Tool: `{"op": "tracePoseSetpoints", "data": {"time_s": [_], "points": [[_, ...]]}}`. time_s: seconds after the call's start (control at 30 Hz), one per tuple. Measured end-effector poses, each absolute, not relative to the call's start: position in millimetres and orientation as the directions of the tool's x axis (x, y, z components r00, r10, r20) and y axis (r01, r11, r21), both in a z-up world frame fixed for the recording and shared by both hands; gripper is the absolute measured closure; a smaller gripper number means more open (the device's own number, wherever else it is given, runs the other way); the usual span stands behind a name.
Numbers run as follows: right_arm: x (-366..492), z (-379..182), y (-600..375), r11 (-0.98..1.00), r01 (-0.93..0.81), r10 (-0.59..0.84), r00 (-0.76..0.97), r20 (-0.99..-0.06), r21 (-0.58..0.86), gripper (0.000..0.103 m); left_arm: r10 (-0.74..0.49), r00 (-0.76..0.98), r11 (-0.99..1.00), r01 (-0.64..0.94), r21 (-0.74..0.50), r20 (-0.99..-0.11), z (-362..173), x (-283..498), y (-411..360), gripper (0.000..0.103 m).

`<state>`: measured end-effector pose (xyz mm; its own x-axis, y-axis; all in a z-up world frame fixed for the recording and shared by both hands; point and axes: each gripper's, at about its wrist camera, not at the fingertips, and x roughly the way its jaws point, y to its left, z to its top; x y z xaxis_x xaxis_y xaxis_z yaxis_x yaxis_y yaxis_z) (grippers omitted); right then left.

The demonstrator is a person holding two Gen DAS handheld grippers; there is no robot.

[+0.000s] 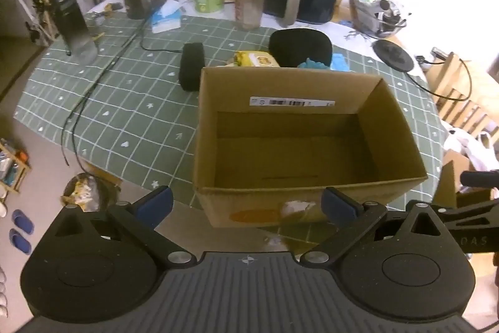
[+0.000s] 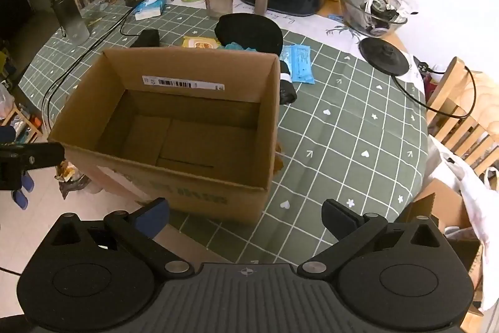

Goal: Organize soft objects
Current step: 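Move both tools toward the soft items beyond the cardboard box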

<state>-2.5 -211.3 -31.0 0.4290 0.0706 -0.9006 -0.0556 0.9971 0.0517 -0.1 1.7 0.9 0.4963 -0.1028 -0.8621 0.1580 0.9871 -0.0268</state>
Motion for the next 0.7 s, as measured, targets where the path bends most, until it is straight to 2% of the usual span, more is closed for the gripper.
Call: {"op": "tracePoseSetpoints", "data": {"time_s": [0.43, 0.7], "points": [[0.0, -23.0, -193.7, 0.998, -0.009, 0.061, 0.439, -0.897, 0.064, 0.0, -0.16, 0.517, 0.972, 0.23, -0.044, -0.841, 4.0, 6.8, 29.3, 0.0], [11.9, -17.5, -162.7, 0.996, -0.047, 0.085, 0.45, -0.889, 0.071, 0.0, -0.165, 0.53, 0.976, 0.208, -0.061, -0.832, 2.1, 12.8, 59.4, 0.0]]}}
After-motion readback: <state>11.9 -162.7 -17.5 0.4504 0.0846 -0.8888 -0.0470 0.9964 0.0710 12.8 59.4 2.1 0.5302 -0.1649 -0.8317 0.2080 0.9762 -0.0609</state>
